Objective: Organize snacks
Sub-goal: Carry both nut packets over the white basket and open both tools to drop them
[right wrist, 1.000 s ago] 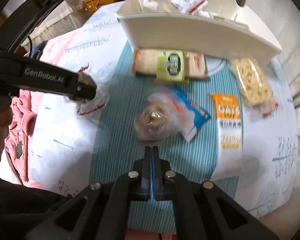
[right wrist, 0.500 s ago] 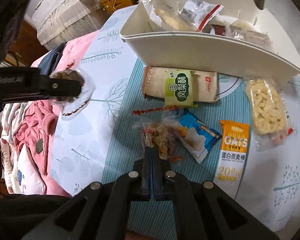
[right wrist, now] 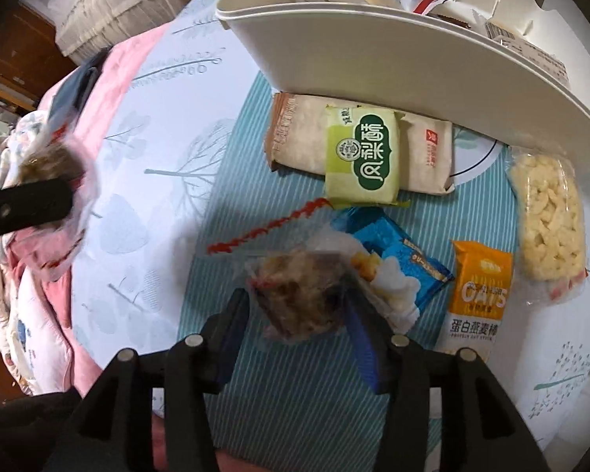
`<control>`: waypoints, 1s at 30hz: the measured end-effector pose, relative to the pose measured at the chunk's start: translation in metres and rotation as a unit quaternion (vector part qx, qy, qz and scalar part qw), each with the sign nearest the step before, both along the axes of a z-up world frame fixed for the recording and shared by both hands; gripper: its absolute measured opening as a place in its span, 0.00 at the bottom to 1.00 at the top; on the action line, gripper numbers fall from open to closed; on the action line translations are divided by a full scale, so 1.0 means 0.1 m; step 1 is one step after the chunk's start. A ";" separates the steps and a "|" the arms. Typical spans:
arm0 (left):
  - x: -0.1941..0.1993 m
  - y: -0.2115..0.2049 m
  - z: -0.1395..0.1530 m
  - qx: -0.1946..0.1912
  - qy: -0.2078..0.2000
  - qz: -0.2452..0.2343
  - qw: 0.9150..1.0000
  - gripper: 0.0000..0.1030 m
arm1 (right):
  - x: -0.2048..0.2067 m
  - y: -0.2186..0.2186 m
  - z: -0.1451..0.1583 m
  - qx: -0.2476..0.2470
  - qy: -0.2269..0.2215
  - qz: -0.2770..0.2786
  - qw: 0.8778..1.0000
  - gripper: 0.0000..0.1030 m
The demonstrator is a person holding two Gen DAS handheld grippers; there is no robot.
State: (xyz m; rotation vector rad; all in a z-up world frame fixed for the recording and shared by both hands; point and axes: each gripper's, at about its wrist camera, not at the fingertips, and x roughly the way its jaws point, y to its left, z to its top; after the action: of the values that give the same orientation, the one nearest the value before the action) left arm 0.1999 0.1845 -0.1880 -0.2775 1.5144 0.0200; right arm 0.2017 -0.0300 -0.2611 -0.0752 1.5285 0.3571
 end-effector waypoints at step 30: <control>0.25 -0.09 0.15 -0.028 -0.028 -0.109 0.993 0.49 | -0.02 -0.21 0.50 0.024 -0.016 -0.136 0.990 0.45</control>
State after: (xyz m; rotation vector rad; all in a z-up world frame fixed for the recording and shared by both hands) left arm 0.2249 0.1752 -0.1726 -0.1562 1.4845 -0.2026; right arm 0.2000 -0.0513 -0.2109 0.1637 1.4740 0.1743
